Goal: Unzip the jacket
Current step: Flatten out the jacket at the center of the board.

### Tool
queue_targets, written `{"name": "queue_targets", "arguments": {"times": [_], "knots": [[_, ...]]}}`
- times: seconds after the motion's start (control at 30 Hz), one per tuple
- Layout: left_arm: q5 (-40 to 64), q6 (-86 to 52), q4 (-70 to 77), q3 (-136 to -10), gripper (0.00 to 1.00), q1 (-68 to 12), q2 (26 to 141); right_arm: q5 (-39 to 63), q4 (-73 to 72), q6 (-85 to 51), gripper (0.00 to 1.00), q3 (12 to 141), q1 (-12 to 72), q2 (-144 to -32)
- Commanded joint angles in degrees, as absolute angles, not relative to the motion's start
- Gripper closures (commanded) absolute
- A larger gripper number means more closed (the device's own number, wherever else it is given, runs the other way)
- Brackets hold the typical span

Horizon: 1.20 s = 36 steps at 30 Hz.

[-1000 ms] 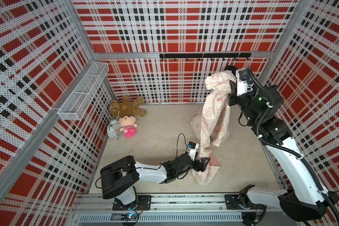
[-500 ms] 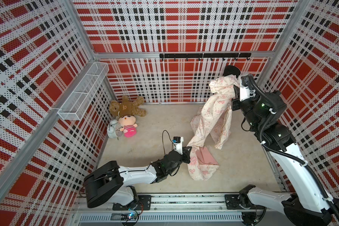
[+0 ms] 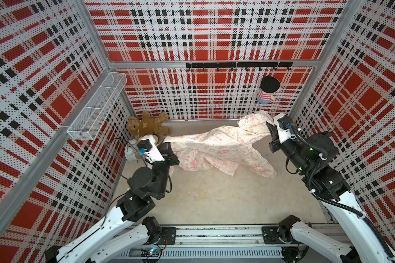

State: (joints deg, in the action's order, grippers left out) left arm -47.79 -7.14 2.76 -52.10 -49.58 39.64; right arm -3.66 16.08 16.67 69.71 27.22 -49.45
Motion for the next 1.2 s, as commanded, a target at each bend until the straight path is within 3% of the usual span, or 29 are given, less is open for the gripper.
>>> {"name": "queue_targets", "arguments": {"times": [0.0,0.2,0.33,0.43,0.5,0.67,0.7,0.77,0.8,0.83,0.87,0.9,0.93,1.0,1.17], "knots": [[-53.9,6.9,1.7,-61.8,1.0,-49.3,41.4,1.7,8.8,16.1,1.0,71.0,27.0,-45.6],[-52.0,26.9,2.2,-88.0,1.0,-45.7,63.2,-8.1,17.4,10.0,1.0,82.8,27.0,-51.8],[-32.3,15.1,-14.6,-110.0,1.0,-32.7,83.5,-23.2,28.3,4.6,1.0,87.5,27.0,-60.6],[-23.2,9.7,-18.0,-116.0,1.0,-29.3,96.4,-32.5,33.9,-2.9,1.0,83.1,25.7,-64.8],[-20.9,9.4,-17.3,-116.0,1.0,-29.8,103.6,-31.3,37.0,-10.6,1.0,78.2,22.4,-66.0],[-12.3,3.9,-12.5,-115.9,1.0,-30.6,120.7,-14.9,34.4,-23.9,1.0,61.1,11.2,-65.7],[-11.1,2.9,-11.6,-116.6,0.96,-30.6,123.4,-13.5,33.3,-24.9,1.0,58.7,9.8,-65.8],[-10.5,1.6,-10.8,-120.2,0.58,-30.8,129.7,-12.1,31.8,-26.2,1.0,54.5,6.6,-66.5],[-11.3,1.4,-11.0,-122.0,0.48,-30.9,131.8,-10.4,31.3,-26.8,1.0,53.4,5.3,-66.7],[-12.6,1.4,-10.9,-123.8,0.31,-31.3,133.9,-9.5,30.6,-27.1,0.96,52.4,3.7,-66.7],[-14.1,1.7,-11.0,-125.1,0.11,-31.5,135.0,-9.3,30.2,-27.4,0.83,51.7,2.8,-66.5],[-15.3,1.9,-10.8,-126.1,0.02,-31.7,135.7,-9.3,29.4,-27.2,0.7,51.3,1.8,-66.1],[-16.7,2.1,-10.3,-126.1,0.02,-31.8,135.4,-9.4,29.0,-26.9,0.52,51.4,1.1,-65.9],[-20.2,2.8,-8.0,-123.5,0.02,-32.0,132.7,-11.3,29.4,-26.4,0.36,52.4,0.4,-65.5],[-35.3,7.3,8.3,-103.3,0.02,-31.7,116.9,-13.9,30.0,-26.0,0.27,54.7,-1.7,-63.3]]}}
